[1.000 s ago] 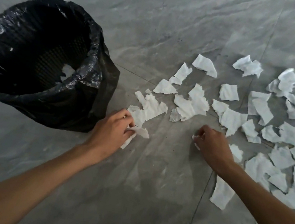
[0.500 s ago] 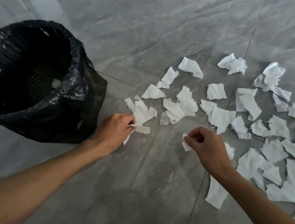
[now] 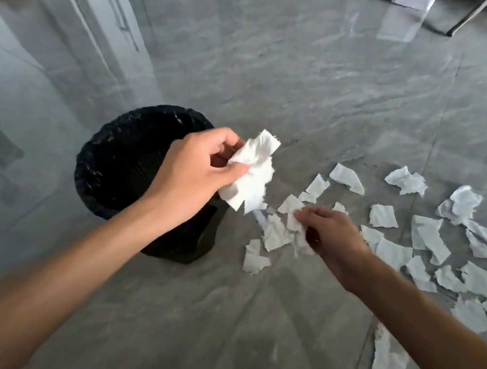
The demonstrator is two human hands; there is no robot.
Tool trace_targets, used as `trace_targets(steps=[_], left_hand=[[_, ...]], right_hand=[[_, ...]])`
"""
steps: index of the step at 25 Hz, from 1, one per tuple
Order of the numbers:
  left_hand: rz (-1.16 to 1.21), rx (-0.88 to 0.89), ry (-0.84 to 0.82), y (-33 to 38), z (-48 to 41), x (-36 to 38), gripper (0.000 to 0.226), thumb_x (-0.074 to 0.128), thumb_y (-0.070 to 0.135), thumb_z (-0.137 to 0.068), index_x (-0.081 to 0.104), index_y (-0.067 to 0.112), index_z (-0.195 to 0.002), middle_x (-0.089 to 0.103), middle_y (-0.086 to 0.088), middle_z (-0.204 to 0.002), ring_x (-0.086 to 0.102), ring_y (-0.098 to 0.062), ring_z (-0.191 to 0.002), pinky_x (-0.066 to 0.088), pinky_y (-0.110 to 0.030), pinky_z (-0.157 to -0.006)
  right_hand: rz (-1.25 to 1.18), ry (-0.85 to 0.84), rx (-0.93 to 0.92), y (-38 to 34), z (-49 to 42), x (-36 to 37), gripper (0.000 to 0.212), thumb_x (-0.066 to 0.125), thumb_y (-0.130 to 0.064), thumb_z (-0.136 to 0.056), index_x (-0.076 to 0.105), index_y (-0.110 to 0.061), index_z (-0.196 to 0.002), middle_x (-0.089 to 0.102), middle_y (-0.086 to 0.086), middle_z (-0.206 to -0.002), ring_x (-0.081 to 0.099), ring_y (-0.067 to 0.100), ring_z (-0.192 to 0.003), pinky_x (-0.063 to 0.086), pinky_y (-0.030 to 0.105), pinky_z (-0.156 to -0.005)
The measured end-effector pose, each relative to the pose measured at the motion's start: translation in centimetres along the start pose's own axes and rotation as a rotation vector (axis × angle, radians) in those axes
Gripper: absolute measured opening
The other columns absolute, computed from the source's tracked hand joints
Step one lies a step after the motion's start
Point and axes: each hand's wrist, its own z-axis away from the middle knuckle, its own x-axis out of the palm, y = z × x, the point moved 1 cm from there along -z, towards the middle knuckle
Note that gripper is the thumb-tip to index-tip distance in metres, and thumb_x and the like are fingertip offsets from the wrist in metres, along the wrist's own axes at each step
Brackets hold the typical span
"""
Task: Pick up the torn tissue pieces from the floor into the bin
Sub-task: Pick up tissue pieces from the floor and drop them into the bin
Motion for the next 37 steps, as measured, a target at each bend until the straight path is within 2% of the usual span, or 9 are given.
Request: trace_targets(steps=[7, 12, 15, 16, 20, 23, 26, 33, 37], left_hand=[[-0.340, -0.264, 0.250, -9.5, -2.9, -7.5, 0.014, 0.068, 0.011, -0.076, 0.066, 0.021, -0.085, 0.069, -0.001, -0.078, 0.060, -0.017, -0.068, 0.040, -0.019, -0.058], [-0.484, -0.489, -0.026, -14.9, -1.5, -7.6, 0.033, 0.062, 0.006, -0.081, 0.060, 0.016, -0.113, 0.064, -0.002, -0.101, 0.058, -0.017, -0.088, 0.037, -0.020, -0.063], [-0.461, -0.438, 0.022, -14.4, -1.0, -7.2, 0.045, 0.059, 0.003, -0.082, 0.052, 0.013, -0.125, 0.058, -0.009, -0.117, 0.056, -0.017, -0.095, 0.040, -0.023, -0.076], [-0.451, -0.394, 0.093, -13.5, -1.0, -7.1, 0.045, 0.058, 0.000, -0.081, 0.052, 0.012, -0.124, 0.058, -0.009, -0.119, 0.055, -0.016, -0.096, 0.040, -0.024, -0.079], [-0.340, -0.182, 0.235, -8.0, -1.3, -5.3, 0.043, 0.054, -0.005, -0.078, 0.054, 0.013, -0.117, 0.060, -0.005, -0.115, 0.058, -0.013, -0.098, 0.044, -0.020, -0.084], [-0.272, 0.006, 0.122, -3.8, -1.0, -1.0, 0.040, 0.052, -0.007, -0.075, 0.058, 0.013, -0.110, 0.059, 0.001, -0.106, 0.057, -0.008, -0.092, 0.044, -0.010, -0.079], [-0.208, 0.095, -0.113, -2.3, -0.1, 5.2, 0.033, 0.054, -0.001, -0.078, 0.058, 0.016, -0.106, 0.058, 0.001, -0.102, 0.058, -0.011, -0.086, 0.050, -0.024, -0.078], [-0.632, -0.192, -0.685, -10.2, 2.5, 17.0, 0.041, 0.063, 0.032, -0.083, 0.047, 0.020, -0.119, 0.050, -0.007, -0.123, 0.055, -0.032, -0.108, 0.048, -0.045, -0.089], [-0.726, -0.214, -0.651, -14.8, 4.1, 17.9, 0.037, 0.060, 0.032, -0.085, 0.047, 0.017, -0.117, 0.049, -0.012, -0.115, 0.056, -0.037, -0.105, 0.050, -0.045, -0.083]], right_hand=[[-0.114, -0.219, -0.152, -7.8, -1.7, 7.9, 0.008, 0.060, -0.008, -0.087, 0.058, -0.002, -0.092, 0.050, 0.011, -0.069, 0.048, 0.017, -0.057, 0.043, 0.026, -0.056], [-0.100, -0.292, -0.088, -9.4, -4.1, 14.0, 0.012, 0.059, -0.006, -0.089, 0.058, -0.007, -0.077, 0.051, 0.009, -0.070, 0.050, 0.014, -0.056, 0.050, 0.019, -0.051], [-0.061, -0.351, 0.019, -9.1, -5.1, 15.7, 0.006, 0.058, -0.003, -0.090, 0.060, -0.001, -0.095, 0.059, 0.016, -0.089, 0.063, 0.021, -0.072, 0.058, 0.028, -0.073], [-0.032, -0.382, 0.042, -8.9, -5.4, 15.5, 0.017, 0.058, -0.002, -0.090, 0.058, 0.001, -0.106, 0.060, 0.019, -0.099, 0.067, 0.025, -0.081, 0.059, 0.030, -0.078], [-0.026, -0.366, -0.005, -8.8, -5.6, 11.5, 0.033, 0.055, 0.004, -0.088, 0.055, 0.001, -0.121, 0.060, 0.024, -0.113, 0.072, 0.030, -0.088, 0.060, 0.028, -0.073], [0.051, -0.196, -0.038, -6.6, -5.4, 5.1, 0.019, 0.056, 0.004, -0.087, 0.063, -0.001, -0.104, 0.066, 0.015, -0.092, 0.071, 0.019, -0.069, 0.060, 0.024, -0.065], [0.201, -0.034, 0.038, -1.7, -4.6, -1.9, 0.021, 0.059, 0.003, -0.085, 0.063, 0.004, -0.106, 0.066, 0.012, -0.079, 0.066, 0.013, -0.058, 0.057, 0.021, -0.060], [0.679, 0.011, 0.079, 8.8, -4.3, -8.9, 0.008, 0.068, -0.011, -0.080, 0.067, -0.018, -0.083, 0.070, 0.001, -0.073, 0.066, 0.014, -0.062, 0.052, 0.027, -0.058], [1.114, 0.207, -0.170, 9.3, -8.0, -9.5, 0.021, 0.065, -0.024, -0.078, 0.065, -0.024, -0.099, 0.068, -0.003, -0.090, 0.064, 0.022, -0.086, 0.048, 0.032, -0.070]])
